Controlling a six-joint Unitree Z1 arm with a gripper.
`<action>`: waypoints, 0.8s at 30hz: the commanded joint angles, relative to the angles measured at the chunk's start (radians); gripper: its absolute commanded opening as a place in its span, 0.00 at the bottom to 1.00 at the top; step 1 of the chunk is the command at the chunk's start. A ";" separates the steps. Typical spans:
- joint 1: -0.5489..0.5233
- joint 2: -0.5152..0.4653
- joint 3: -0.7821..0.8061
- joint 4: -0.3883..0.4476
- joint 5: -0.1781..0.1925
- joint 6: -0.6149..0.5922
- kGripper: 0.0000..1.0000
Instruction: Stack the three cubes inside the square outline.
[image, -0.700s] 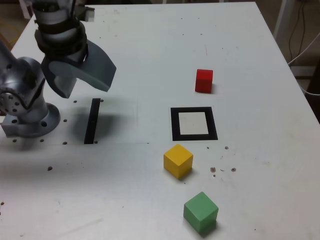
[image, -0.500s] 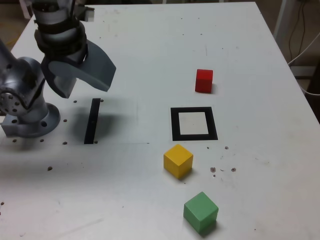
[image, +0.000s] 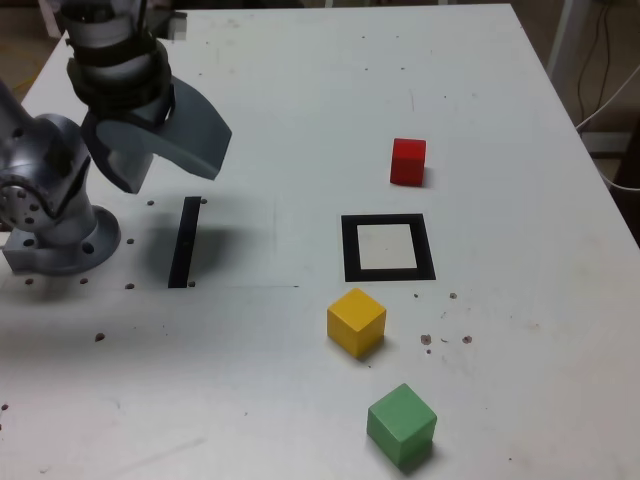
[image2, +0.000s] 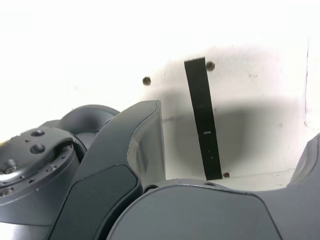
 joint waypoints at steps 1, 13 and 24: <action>0.001 0.000 -0.007 -0.003 0.005 0.001 1.00; 0.055 0.001 -0.063 0.029 -0.005 0.002 0.99; 0.073 0.049 -0.305 0.088 -0.040 0.031 0.99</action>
